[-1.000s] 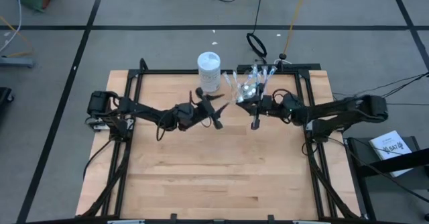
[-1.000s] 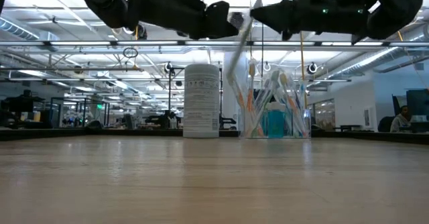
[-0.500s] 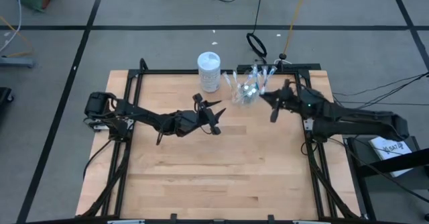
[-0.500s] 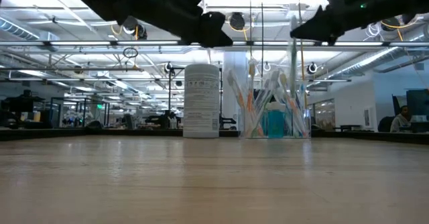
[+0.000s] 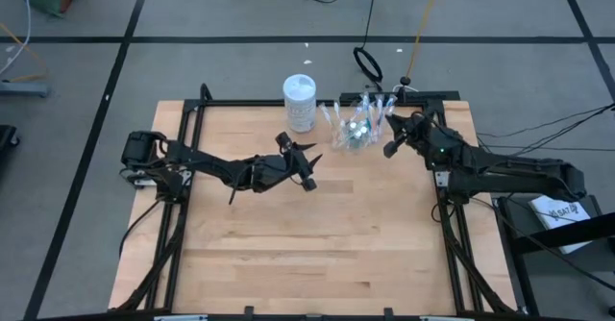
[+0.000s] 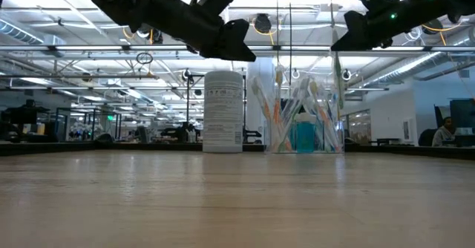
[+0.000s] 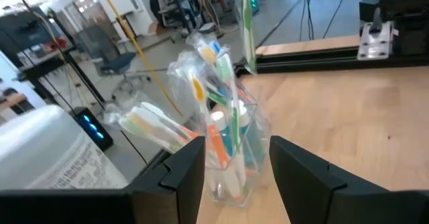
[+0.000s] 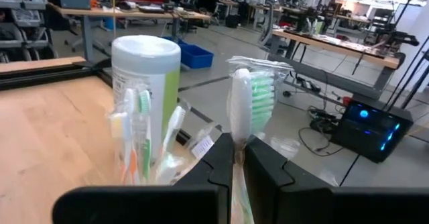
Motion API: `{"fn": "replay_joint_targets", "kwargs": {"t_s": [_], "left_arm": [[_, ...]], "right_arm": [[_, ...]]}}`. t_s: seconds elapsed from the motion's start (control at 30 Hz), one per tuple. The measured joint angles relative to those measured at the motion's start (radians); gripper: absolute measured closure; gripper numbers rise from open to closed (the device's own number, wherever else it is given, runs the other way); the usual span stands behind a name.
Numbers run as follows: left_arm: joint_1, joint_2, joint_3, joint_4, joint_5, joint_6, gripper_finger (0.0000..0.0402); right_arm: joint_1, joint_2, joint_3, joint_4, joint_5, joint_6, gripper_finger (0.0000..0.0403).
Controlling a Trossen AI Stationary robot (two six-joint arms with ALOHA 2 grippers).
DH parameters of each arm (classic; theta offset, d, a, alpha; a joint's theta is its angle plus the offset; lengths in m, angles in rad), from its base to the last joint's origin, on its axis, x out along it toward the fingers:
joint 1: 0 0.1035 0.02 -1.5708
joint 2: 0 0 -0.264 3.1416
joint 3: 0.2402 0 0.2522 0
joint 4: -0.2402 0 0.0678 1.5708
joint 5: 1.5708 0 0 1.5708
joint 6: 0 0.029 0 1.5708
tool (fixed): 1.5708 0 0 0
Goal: Pick & Place toothbrushing station
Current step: Put the green toothbrush into the transparent organizer
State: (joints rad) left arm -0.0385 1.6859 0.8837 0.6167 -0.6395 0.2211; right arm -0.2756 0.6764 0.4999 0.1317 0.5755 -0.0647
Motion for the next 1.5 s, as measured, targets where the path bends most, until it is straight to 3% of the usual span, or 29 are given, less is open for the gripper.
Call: {"fn": "replay_joint_targets", "kwargs": {"t_s": [0.47, 0.7, 0.87, 1.07, 1.5], "left_arm": [[0.010, 0.000, 0.000, -0.016, 0.014, -0.037, 0.0229], [0.010, 0.000, 0.000, -0.016, 0.013, -0.045, 0.0229], [0.010, 0.000, 0.000, -0.016, 0.013, -0.047, 0.0229], [0.010, 0.000, 0.000, -0.016, 0.013, -0.044, 0.0229], [0.011, 0.000, 0.000, -0.016, 0.013, -0.047, 0.0229]], "right_arm": [[-0.017, 0.219, 0.000, 0.168, -0.005, 0.001, 0.0374], [-0.108, 0.271, 0.000, 0.186, -0.188, 0.143, 0.0382], [-0.191, 0.292, 0.000, 0.163, -0.184, 0.193, 0.0394], [-0.260, 0.313, 0.000, 0.137, -0.184, 0.255, 0.0372], [-0.287, 0.347, 0.000, 0.092, -0.185, 0.341, 0.0363]]}}
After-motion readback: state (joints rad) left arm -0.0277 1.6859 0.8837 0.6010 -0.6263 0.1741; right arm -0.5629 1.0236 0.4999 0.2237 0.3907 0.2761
